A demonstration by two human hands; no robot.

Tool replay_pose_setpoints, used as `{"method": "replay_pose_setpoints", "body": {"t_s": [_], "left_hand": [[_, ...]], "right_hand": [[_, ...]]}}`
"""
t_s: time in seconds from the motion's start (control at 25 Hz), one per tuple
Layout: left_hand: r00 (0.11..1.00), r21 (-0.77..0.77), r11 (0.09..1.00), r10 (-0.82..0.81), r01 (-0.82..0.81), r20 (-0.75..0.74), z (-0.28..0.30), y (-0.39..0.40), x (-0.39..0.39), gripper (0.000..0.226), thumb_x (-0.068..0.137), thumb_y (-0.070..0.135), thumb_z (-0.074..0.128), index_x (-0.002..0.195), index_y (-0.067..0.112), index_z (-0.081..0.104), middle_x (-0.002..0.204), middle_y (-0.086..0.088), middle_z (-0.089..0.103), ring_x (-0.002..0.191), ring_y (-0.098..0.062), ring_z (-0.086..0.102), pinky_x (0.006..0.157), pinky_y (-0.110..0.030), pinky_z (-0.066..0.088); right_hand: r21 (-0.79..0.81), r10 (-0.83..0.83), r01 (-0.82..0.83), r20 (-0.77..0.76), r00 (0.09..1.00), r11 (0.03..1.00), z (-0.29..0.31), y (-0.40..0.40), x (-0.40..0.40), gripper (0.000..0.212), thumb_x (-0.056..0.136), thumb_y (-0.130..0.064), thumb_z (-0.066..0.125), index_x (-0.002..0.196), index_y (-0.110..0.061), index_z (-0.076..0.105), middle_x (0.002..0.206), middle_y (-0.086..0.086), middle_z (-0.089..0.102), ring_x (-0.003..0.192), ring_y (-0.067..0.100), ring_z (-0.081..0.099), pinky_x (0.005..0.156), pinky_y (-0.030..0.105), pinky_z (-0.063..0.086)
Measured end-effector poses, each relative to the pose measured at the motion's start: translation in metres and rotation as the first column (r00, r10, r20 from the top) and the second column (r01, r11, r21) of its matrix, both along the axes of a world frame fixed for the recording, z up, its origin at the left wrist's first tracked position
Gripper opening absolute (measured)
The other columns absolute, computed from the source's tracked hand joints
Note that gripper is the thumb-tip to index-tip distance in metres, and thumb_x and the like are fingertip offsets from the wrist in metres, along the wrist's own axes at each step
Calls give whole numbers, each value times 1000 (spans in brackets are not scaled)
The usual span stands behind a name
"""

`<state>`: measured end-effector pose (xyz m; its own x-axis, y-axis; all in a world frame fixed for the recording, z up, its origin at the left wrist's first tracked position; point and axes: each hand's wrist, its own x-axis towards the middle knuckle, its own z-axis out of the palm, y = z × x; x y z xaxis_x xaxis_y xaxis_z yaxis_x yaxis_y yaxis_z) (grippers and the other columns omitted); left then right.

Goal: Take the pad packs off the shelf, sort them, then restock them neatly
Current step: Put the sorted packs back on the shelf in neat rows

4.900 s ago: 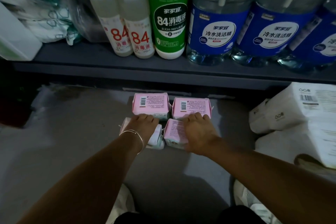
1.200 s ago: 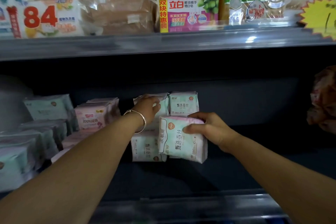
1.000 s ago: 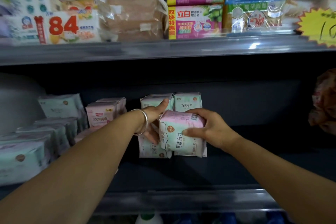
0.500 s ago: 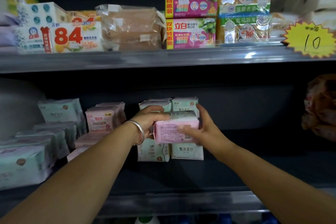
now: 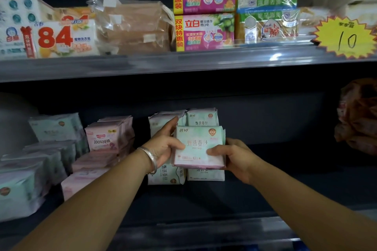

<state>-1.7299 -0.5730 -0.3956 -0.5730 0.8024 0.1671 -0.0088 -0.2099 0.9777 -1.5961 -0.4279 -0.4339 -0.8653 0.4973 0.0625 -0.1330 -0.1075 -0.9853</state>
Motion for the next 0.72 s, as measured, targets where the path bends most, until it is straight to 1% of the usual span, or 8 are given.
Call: {"method": "replay_pose_setpoints", "body": {"t_s": [0.12, 0.2, 0.32, 0.44, 0.56, 0.6, 0.64, 0.72], "left_hand": [[993, -37, 996, 78, -81, -84, -4, 4, -6, 76, 76, -24, 44, 142, 14, 36, 129, -9, 52, 105, -22, 56, 83, -38, 51], [961, -110, 977, 153, -182, -230, -3, 6, -11, 68, 78, -21, 50, 138, 10, 41, 128, -6, 54, 111, -20, 55, 87, -35, 50], [869, -216, 922, 198, -322, -453, -4, 14, -25, 60, 84, -14, 53, 139, 6, 40, 140, -11, 46, 128, -24, 45, 98, -31, 42], [770, -249, 869, 205, -427, -604, -12, 27, -36, 44, 89, -9, 48, 132, 0, 46, 136, -15, 49, 125, -26, 47, 100, -27, 39], [687, -239, 830, 216, -503, -694, -18, 42, -46, 37, 93, -6, 43, 128, 1, 50, 132, -14, 52, 123, -26, 49, 101, -28, 39], [665, -224, 824, 226, -520, -712, -19, 47, -49, 37, 93, -6, 41, 127, 1, 51, 132, -14, 53, 122, -26, 49, 100, -24, 38], [646, -210, 817, 239, -538, -725, -20, 51, -53, 37, 93, -7, 39, 126, 1, 52, 131, -14, 54, 123, -25, 49, 98, -19, 36], [613, -186, 801, 262, -569, -745, -22, 59, -58, 37, 93, -7, 35, 125, 0, 54, 130, -14, 54, 124, -24, 49, 85, -10, 33]], "right_hand": [[43, -58, 60, -50, 997, 997, 7, 0, 3, 53, 74, 6, 71, 120, -8, 51, 107, 10, 69, 92, 27, 70, 71, 38, 58], [45, -143, 148, -101, 985, 988, 14, 6, 1, 55, 72, 8, 71, 120, -7, 49, 107, 10, 67, 93, 28, 68, 73, 39, 58], [10, -286, 291, -165, 944, 957, 25, 24, -10, 54, 72, 8, 72, 118, -9, 50, 110, 8, 64, 95, 28, 66, 73, 36, 56], [46, -371, 385, -178, 911, 922, 30, 48, -25, 51, 73, 5, 74, 115, -12, 50, 113, 8, 63, 100, 29, 64, 77, 35, 54], [108, -359, 383, -191, 914, 918, 22, 62, -42, 49, 75, 7, 72, 115, -11, 50, 113, 9, 62, 99, 26, 63, 72, 31, 53], [126, -343, 371, -199, 918, 920, 19, 65, -48, 50, 76, 9, 70, 117, -9, 49, 113, 10, 61, 97, 26, 62, 69, 29, 53], [140, -331, 363, -210, 920, 921, 15, 68, -55, 51, 76, 11, 69, 120, -6, 49, 113, 11, 61, 97, 26, 62, 66, 27, 52], [143, -303, 342, -240, 922, 929, 8, 75, -67, 52, 77, 14, 66, 122, -2, 47, 112, 13, 60, 97, 27, 61, 63, 26, 52]]}}
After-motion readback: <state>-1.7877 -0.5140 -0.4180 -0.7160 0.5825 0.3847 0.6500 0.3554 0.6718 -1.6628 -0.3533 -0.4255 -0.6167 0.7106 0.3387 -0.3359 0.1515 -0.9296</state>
